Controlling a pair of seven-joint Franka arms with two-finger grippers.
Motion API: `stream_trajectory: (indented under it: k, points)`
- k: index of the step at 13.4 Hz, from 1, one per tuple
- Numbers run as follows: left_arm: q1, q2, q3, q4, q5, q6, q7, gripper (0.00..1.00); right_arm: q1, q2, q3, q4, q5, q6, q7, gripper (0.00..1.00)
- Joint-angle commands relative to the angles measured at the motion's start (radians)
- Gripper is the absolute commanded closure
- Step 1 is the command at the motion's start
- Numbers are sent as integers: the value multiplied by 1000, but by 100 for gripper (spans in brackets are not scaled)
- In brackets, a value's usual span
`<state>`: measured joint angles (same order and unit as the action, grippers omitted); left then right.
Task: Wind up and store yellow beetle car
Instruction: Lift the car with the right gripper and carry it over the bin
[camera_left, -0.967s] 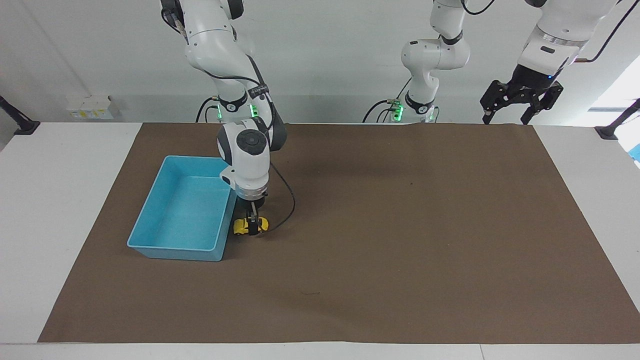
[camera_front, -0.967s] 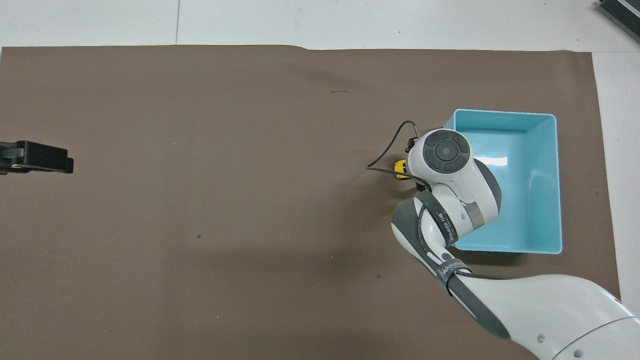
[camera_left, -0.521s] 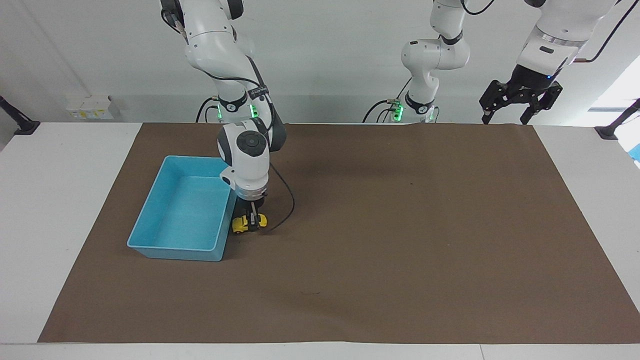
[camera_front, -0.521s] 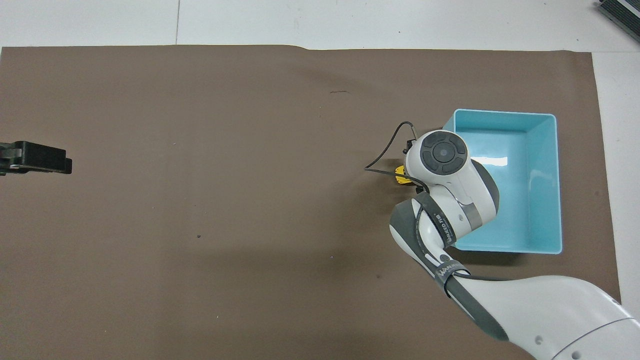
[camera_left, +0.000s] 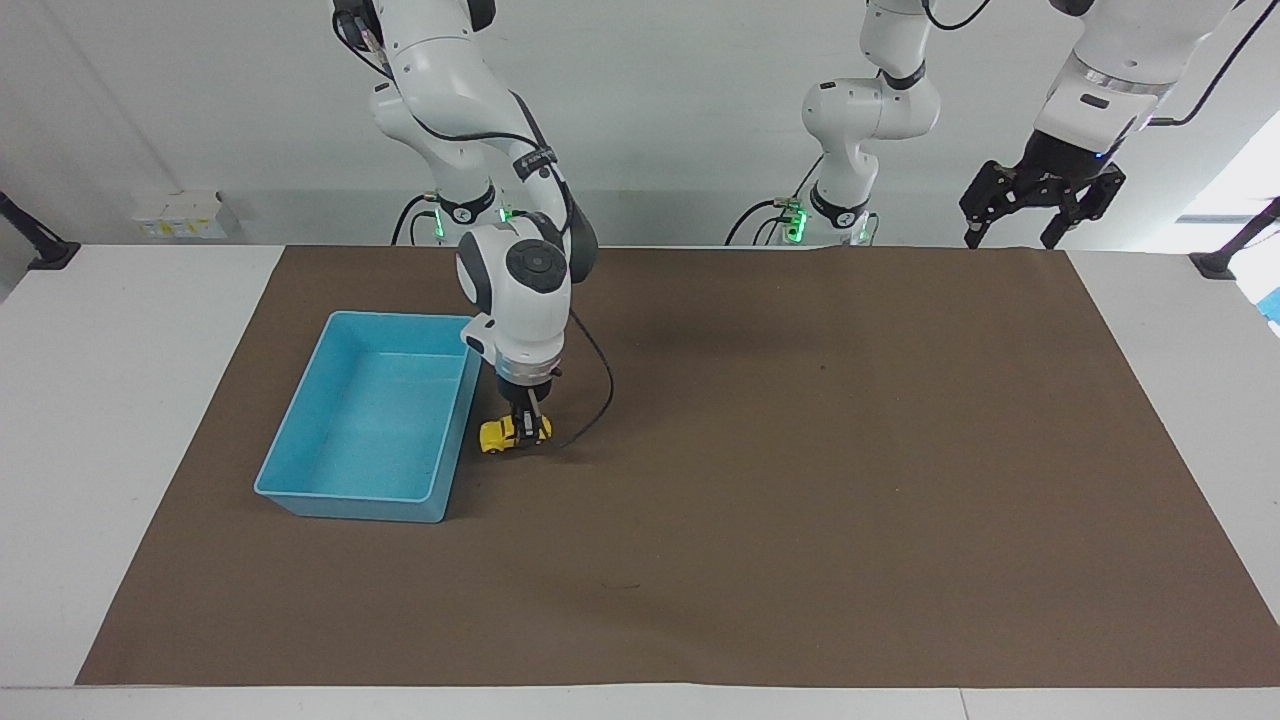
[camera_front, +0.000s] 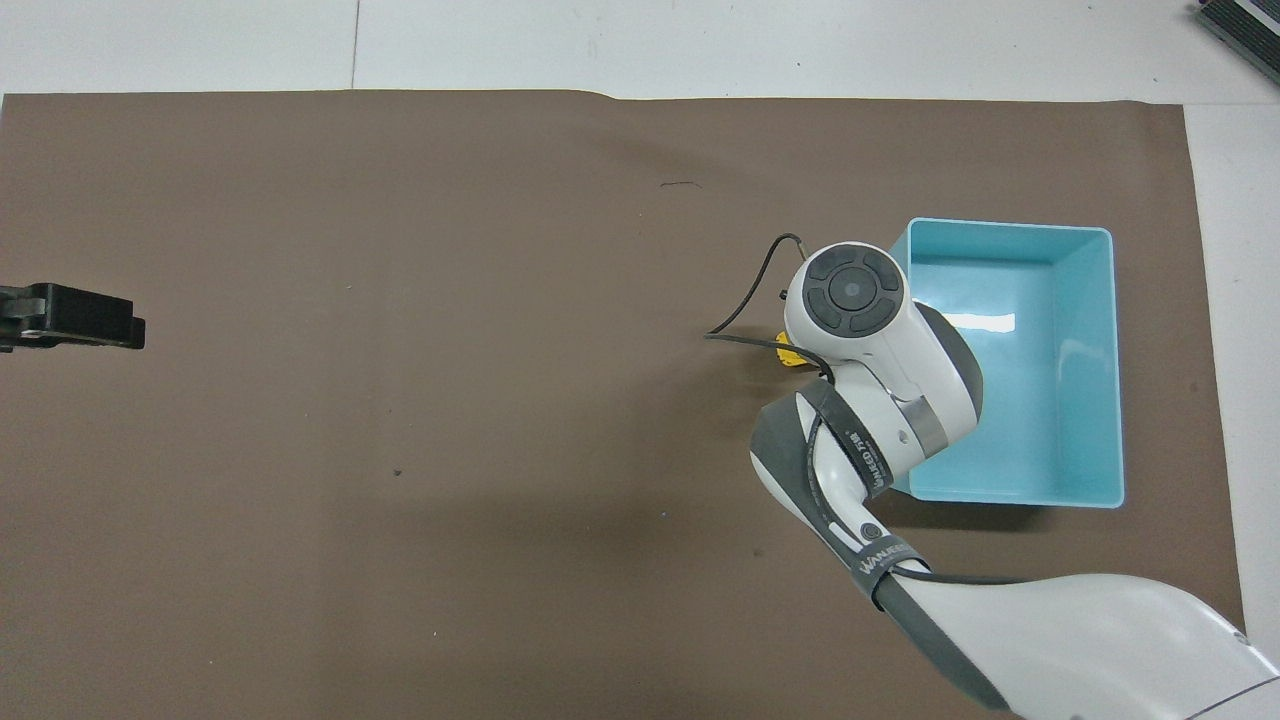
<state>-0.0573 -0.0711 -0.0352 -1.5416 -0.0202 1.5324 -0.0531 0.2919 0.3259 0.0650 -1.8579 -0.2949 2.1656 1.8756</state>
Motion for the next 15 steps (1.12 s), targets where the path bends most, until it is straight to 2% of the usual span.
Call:
stream_trajectory:
  k: [1, 4, 6, 9, 12, 15]
  points:
    - [22, -12, -5, -8, 6, -12, 1, 0, -11, -70, 22, -4, -7, -68, 2, 100]
    - [22, -12, -3, -8, 8, -14, 1, 0, -13, -134, 29, -3, 29, -127, -53, 100]
    - [20, -12, -5, -8, 6, -12, 1, 0, -31, -178, 25, 2, 104, -162, -174, 100]
    - [22, -12, -3, -8, 6, -14, 1, 0, -52, -199, 24, 2, 117, -196, -335, 100]
    - [20, -12, -5, -8, 8, -12, 1, 0, -88, -231, 25, -1, 131, -234, -609, 100]
    - [22, -12, -3, -8, 6, -14, 1, 0, -149, -261, 22, -4, 203, -248, -865, 100]
